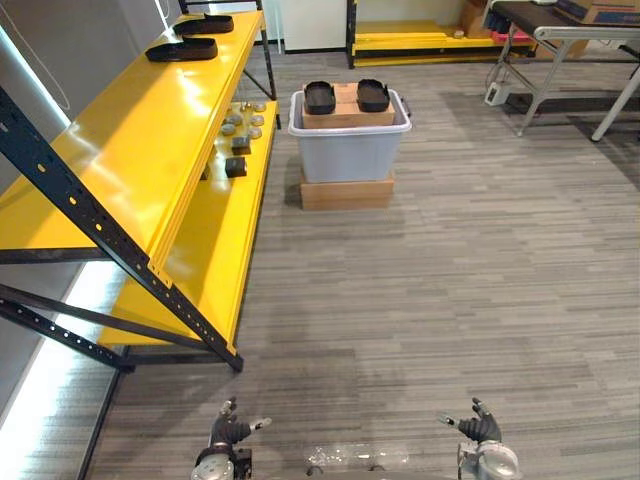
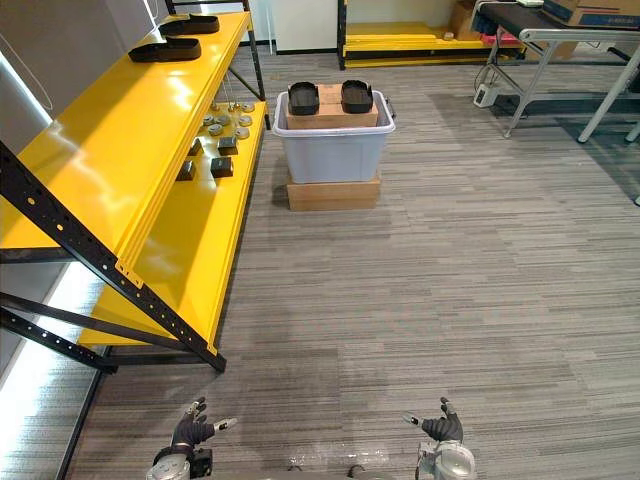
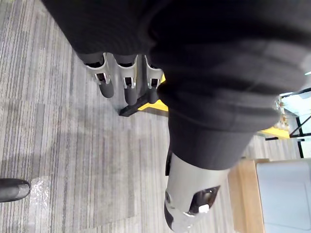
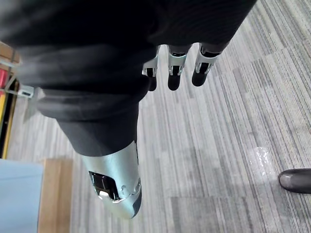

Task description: Walk over and take plastic housings, then place them on the shelf

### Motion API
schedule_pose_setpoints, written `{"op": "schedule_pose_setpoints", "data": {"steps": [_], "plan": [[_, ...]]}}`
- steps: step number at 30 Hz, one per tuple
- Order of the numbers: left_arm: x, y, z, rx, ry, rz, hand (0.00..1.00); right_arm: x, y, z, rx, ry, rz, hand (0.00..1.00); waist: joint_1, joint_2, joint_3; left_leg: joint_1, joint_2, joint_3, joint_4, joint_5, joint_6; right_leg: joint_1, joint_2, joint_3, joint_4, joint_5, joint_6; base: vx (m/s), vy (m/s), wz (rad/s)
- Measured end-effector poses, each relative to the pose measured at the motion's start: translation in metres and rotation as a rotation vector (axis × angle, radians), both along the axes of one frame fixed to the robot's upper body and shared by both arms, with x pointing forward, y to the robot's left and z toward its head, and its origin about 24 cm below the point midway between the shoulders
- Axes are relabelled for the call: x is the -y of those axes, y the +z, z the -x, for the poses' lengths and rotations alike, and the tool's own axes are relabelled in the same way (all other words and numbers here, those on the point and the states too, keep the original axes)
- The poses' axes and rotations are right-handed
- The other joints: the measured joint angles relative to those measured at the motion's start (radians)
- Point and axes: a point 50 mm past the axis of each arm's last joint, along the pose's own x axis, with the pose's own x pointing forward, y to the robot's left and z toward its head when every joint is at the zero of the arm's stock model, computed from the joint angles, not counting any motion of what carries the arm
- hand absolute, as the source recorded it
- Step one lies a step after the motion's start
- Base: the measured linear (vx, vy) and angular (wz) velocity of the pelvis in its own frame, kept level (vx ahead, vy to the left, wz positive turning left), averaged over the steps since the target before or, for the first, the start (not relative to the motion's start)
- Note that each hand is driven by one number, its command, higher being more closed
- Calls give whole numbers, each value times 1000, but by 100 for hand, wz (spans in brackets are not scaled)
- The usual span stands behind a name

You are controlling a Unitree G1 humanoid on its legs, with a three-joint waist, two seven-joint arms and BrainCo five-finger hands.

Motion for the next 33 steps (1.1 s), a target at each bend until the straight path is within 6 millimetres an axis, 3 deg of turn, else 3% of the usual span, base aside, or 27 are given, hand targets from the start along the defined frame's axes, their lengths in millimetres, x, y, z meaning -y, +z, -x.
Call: {"op": "schedule_pose_setpoints", "data": {"steps": [6,24,29,33], "plan": [[-1,-1,5,-10,5,-1,0,2,0,1,3,-24,-7,0,-4,5,-4,-10,2,13,-3,0,0,-15,2,6,0,3,-5,-14,-2,-6],[-1,5,-4,34,7,-8,0,0,3,-11,30,-19,-10,0,-2,1,-4,-19,2,34,-18,-1,2,-30,4,26,-16,5,-5,12,0,-2],[-8,11,-9,76,52,-27,0,0,4,-12,35,-26,-11,0,10,-3,0,-67,6,48,82,-59,20,-36,6,35,-15,7,-2,-10,13,-8],[-15,16,-12,107,93,-37,0,0,9,-26,64,-27,-1,0,15,8,7,-158,24,85,220,-148,37,-94,17,75,27,-6,19,-19,63,-27]]}}
